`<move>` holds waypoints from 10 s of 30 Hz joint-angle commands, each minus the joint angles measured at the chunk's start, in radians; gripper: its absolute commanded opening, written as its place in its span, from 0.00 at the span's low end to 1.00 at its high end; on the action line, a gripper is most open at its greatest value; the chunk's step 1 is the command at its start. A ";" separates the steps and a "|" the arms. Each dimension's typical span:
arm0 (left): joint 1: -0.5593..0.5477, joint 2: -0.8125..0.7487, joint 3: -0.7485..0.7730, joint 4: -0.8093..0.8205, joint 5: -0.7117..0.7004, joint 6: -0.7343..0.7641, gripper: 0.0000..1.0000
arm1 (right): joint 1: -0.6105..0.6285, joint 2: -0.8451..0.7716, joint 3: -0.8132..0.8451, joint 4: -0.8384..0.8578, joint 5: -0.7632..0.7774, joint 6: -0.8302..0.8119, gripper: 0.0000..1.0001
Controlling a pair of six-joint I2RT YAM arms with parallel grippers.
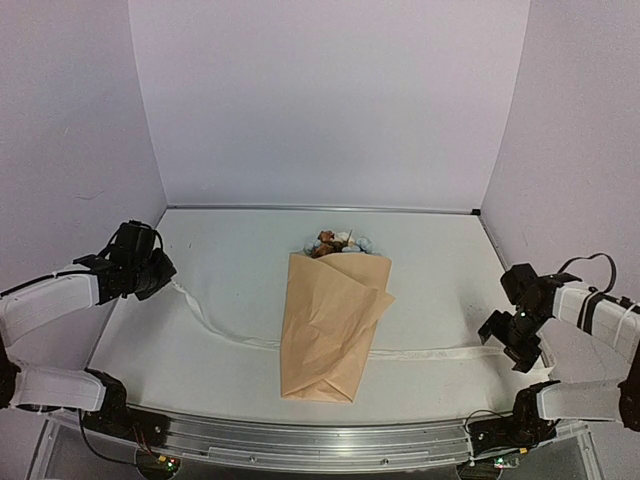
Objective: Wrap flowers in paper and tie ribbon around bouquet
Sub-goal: Pick up the right side of the ribbon from the corner of the board, then cross the ribbon over the folded bouquet.
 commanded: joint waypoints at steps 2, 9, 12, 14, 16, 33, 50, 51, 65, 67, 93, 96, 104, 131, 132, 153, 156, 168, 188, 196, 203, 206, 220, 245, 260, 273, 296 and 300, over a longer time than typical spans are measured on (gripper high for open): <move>0.003 -0.059 0.055 0.055 0.076 0.097 0.00 | -0.049 0.003 -0.023 0.044 0.069 0.161 0.98; 0.004 -0.103 0.066 0.041 0.112 0.122 0.00 | -0.167 -0.038 -0.098 0.035 0.156 0.263 0.98; 0.005 -0.122 0.071 0.031 0.117 0.139 0.00 | -0.209 -0.017 -0.088 0.034 0.171 0.275 0.98; 0.005 -0.129 0.070 0.030 0.120 0.146 0.00 | -0.230 -0.006 -0.077 0.034 0.185 0.278 0.98; 0.005 -0.132 0.068 0.033 0.125 0.148 0.00 | -0.254 0.010 -0.067 0.034 0.189 0.278 0.98; 0.004 -0.139 0.066 0.067 0.183 0.171 0.00 | -0.302 0.190 0.001 0.102 0.079 0.200 0.57; -0.320 0.078 0.246 0.379 0.434 0.414 0.00 | -0.138 0.135 0.232 0.020 -0.077 0.008 0.00; -0.370 0.110 0.269 0.399 0.441 0.440 0.00 | -0.099 0.135 0.252 0.010 -0.076 -0.007 0.00; -0.782 0.798 0.856 0.244 0.645 0.766 0.00 | -0.005 0.104 0.335 -0.073 -0.077 -0.079 0.00; -0.802 0.890 0.942 0.207 0.663 0.788 0.00 | -0.005 0.099 0.341 -0.090 -0.077 -0.090 0.00; -0.905 1.073 1.218 0.122 0.719 1.056 0.00 | -0.001 0.552 0.929 -0.225 -0.296 -0.207 0.00; -0.905 1.029 1.181 0.171 0.720 1.073 0.00 | 0.009 0.630 1.025 -0.228 -0.325 -0.195 0.00; -0.904 0.969 1.129 0.264 0.721 1.140 0.00 | 0.048 0.791 1.260 -0.241 -0.347 -0.162 0.00; -0.783 1.172 1.164 0.326 0.813 0.972 0.00 | 0.164 0.792 1.418 -0.244 -0.497 -0.158 0.00; -0.777 1.190 1.176 0.319 0.809 0.962 0.00 | 0.172 0.779 1.404 -0.236 -0.502 -0.163 0.00; -0.752 0.755 0.991 0.495 1.039 0.911 0.00 | 0.193 0.858 1.338 -0.236 -0.503 -0.229 0.00; -0.752 0.747 0.958 0.531 1.028 0.913 0.00 | 0.195 0.884 1.328 -0.236 -0.508 -0.227 0.00; -0.739 1.297 1.360 0.158 0.962 0.905 0.00 | 0.208 0.881 1.329 -0.236 -0.524 -0.238 0.00; -0.694 0.923 1.011 0.409 0.766 0.704 0.66 | 0.218 0.814 1.273 -0.224 -0.518 -0.362 0.00; -0.661 0.650 0.541 0.360 0.614 0.661 0.51 | 0.289 0.779 1.318 -0.184 -0.624 -0.489 0.00; -0.660 0.599 0.330 0.342 0.585 0.683 0.55 | 0.356 0.620 1.174 -0.183 -0.559 -0.601 0.00; -0.661 0.641 0.366 0.319 0.593 0.718 0.57 | 0.356 0.533 1.085 -0.199 -0.395 -0.632 0.00; -0.663 0.650 0.376 0.271 0.541 0.726 0.51 | 0.356 0.350 0.962 -0.260 -0.250 -0.684 0.00; -0.668 0.677 0.356 0.349 0.351 0.704 0.00 | 0.356 0.300 0.902 -0.238 -0.495 -0.713 0.00; -0.573 0.714 0.479 0.341 0.296 0.820 0.00 | 0.313 0.427 1.001 -0.185 -0.455 -0.720 0.00; -0.512 0.753 0.513 0.349 0.621 0.822 0.00 | 0.386 0.545 0.944 0.314 -0.995 -0.315 0.00; -0.461 0.810 0.528 0.349 0.757 0.792 0.00 | 0.497 0.653 0.886 -0.147 -0.713 -0.507 0.66; -0.461 0.807 0.527 0.349 0.799 0.795 0.00 | 0.525 0.712 0.905 -0.088 -0.560 -0.394 0.67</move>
